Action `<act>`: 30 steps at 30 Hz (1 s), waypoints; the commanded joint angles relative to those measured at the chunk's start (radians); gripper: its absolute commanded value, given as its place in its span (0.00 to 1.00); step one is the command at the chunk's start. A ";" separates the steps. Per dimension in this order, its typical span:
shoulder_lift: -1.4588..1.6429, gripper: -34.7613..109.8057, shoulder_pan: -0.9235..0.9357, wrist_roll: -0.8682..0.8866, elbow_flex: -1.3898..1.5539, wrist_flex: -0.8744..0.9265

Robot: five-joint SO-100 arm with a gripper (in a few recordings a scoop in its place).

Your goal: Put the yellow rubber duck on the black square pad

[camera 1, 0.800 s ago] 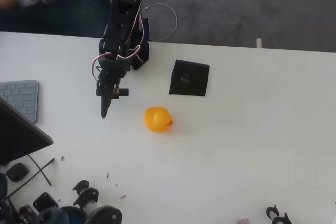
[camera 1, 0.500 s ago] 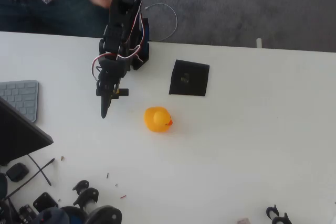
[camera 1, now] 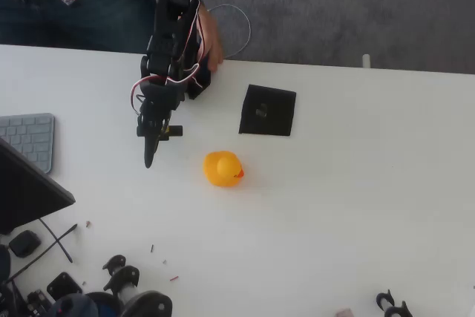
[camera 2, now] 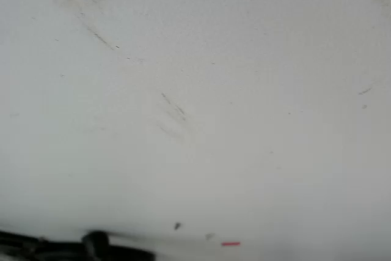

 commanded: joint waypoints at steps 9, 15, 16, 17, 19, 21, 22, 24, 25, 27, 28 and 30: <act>0.015 0.44 -0.008 -0.014 -0.002 -0.005; 0.018 0.44 -0.008 -0.014 -0.002 -0.005; 0.018 0.44 -0.006 -0.014 -0.002 -0.005; 0.018 0.44 -0.006 -0.014 -0.002 -0.005; 0.018 0.44 -0.005 -0.014 -0.002 -0.005; 0.018 0.44 -0.003 -0.014 -0.002 -0.005; 0.018 0.44 -0.002 -0.014 -0.002 -0.005; 0.020 0.44 0.000 -0.014 -0.003 -0.005; 0.020 0.44 0.000 -0.014 -0.003 -0.005; 0.020 0.44 0.002 -0.014 -0.003 -0.005; 0.020 0.44 0.002 -0.014 -0.003 -0.005; 0.020 0.44 0.003 -0.014 -0.003 -0.005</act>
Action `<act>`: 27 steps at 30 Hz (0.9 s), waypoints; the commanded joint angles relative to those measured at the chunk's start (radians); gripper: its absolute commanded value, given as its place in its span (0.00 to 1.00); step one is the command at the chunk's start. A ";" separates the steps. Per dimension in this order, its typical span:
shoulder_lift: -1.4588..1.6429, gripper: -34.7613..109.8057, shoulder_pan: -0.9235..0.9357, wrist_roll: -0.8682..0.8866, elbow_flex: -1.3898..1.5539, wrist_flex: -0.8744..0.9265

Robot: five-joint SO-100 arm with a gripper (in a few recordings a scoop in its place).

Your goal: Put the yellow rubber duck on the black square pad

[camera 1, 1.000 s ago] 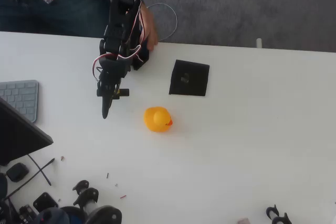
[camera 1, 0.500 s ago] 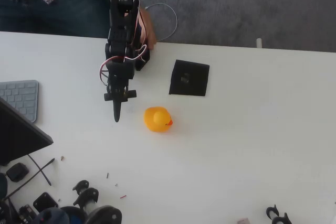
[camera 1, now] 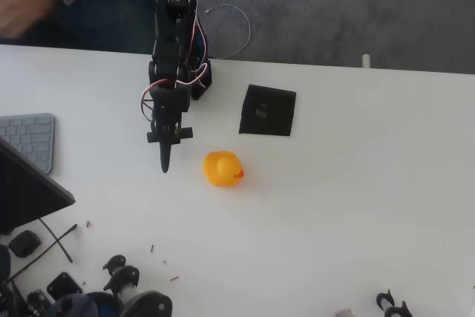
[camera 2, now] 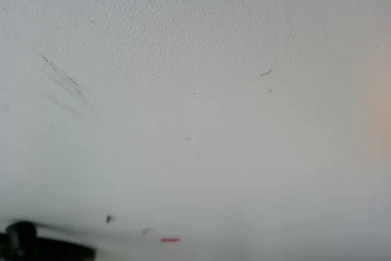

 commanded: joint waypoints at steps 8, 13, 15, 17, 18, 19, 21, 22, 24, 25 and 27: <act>0.020 0.44 0.003 -0.015 -0.003 -0.005; 0.020 0.44 0.003 -0.015 -0.003 -0.005; 0.020 0.44 0.003 -0.015 -0.003 -0.005; 0.020 0.44 0.003 -0.015 -0.005 -0.005; 0.020 0.44 0.003 -0.015 -0.005 -0.005; 0.020 0.44 0.003 -0.015 -0.008 -0.005; 0.021 0.44 0.005 -0.015 -0.018 -0.005; 0.021 0.44 0.005 -0.015 -0.021 -0.006; 0.023 0.44 0.005 -0.015 -0.046 -0.006; 0.023 0.44 0.005 -0.015 -0.067 -0.006; 0.023 0.44 0.005 -0.015 -0.121 -0.006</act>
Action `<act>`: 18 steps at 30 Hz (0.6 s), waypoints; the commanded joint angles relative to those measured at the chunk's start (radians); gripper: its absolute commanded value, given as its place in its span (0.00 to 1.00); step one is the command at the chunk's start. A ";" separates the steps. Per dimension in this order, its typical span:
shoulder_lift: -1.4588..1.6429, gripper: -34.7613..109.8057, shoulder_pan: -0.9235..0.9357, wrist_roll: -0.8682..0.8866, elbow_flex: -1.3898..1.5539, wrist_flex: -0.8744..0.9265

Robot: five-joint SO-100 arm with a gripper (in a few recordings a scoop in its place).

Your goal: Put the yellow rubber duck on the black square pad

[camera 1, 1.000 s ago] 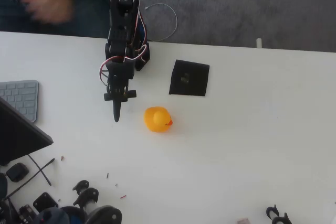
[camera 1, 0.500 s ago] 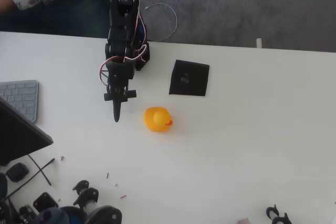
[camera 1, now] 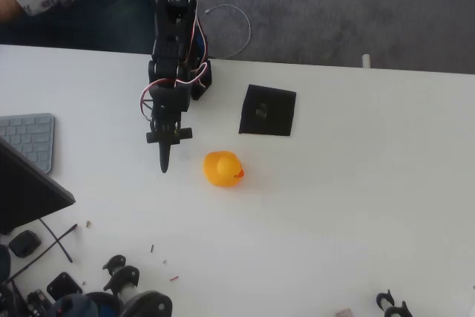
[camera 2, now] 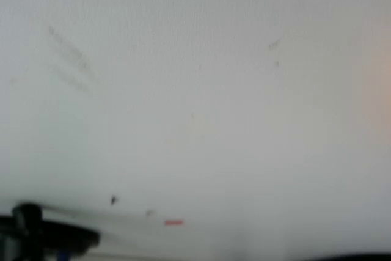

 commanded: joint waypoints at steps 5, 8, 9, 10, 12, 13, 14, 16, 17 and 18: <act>0.023 0.44 0.003 -0.015 -0.199 -0.006; 0.023 0.44 0.003 -0.014 -0.272 -0.006; 0.023 0.44 0.003 -0.015 -0.301 -0.006; 0.023 0.44 0.003 -0.015 -0.324 -0.006; 0.023 0.44 0.006 -0.017 -0.353 0.006; 0.023 0.44 0.015 -0.020 -0.354 0.006; 0.021 0.44 0.031 -0.020 -0.353 0.006; 0.018 0.44 0.074 -0.020 -0.357 0.000; 0.017 0.44 0.087 -0.020 -0.367 -0.003; 0.018 0.44 0.095 -0.023 -0.370 -0.006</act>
